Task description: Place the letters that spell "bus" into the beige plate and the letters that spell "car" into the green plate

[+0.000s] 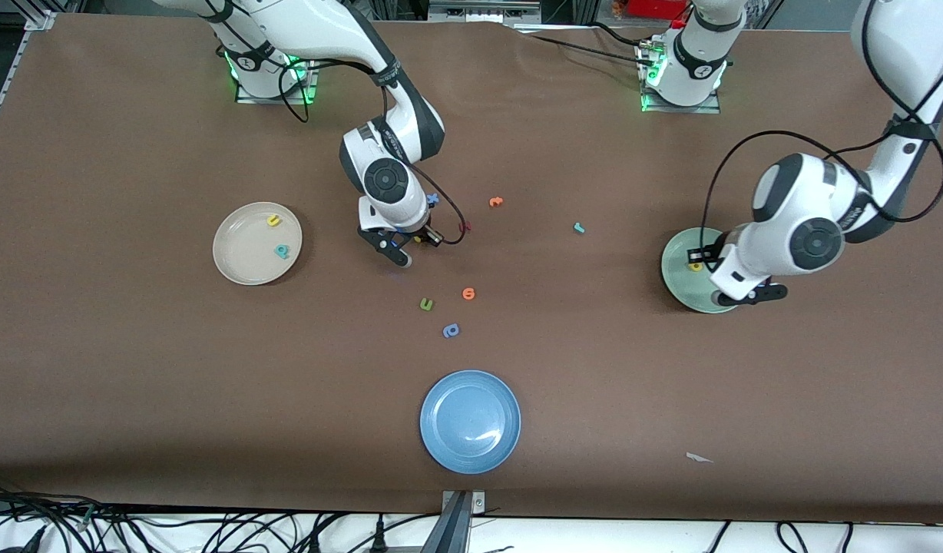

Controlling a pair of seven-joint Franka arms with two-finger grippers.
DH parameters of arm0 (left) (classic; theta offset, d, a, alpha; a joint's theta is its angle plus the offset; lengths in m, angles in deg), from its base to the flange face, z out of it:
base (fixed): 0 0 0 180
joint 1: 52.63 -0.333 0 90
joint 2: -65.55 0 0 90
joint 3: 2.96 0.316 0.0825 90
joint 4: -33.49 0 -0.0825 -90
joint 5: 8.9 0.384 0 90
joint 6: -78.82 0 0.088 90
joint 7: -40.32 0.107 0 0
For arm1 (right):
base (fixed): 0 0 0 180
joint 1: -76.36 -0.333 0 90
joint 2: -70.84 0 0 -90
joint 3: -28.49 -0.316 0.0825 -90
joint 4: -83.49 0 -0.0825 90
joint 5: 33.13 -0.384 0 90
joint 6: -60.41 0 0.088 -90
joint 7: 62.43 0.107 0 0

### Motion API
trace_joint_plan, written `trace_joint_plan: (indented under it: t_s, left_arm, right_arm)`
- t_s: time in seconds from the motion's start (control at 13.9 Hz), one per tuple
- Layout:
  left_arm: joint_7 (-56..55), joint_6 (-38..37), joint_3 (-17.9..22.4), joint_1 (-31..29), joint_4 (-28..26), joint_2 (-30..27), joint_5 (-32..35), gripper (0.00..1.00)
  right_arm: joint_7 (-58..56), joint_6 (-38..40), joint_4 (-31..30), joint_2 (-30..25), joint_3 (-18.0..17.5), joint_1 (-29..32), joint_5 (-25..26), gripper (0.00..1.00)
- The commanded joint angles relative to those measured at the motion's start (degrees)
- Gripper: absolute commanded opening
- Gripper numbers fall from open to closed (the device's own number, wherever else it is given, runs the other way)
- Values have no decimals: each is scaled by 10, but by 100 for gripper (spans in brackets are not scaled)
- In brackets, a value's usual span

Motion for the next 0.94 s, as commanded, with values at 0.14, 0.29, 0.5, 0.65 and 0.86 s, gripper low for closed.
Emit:
trace_joint_plan:
  t_s: [0.14, 0.29, 0.5, 0.65, 0.86]
  left_arm:
    - [36, -8, 5, -16, 3, 27, 31, 30]
    - [35, -8, 7, -17, -3, 38, 51, 32]
    - [33, -8, 6, -19, -1, 38, 53, 75]
    - [31, -8, 5, -19, 3, 35, 53, 100]
    - [-15, -9, -18, -18, 4, 22, 36, 100]
  right_arm:
    - [-9, 8, -6, -18, 10, -6, -7, 6]
    - [-50, 78, -4, -52, 44, -6, -3, 6]
    - [-191, 204, -10, -109, 125, -5, -5, 6]
    - [-306, 267, -13, -123, 197, -3, -7, 6]
    - [-483, 275, -52, -121, 279, -2, -9, 6]
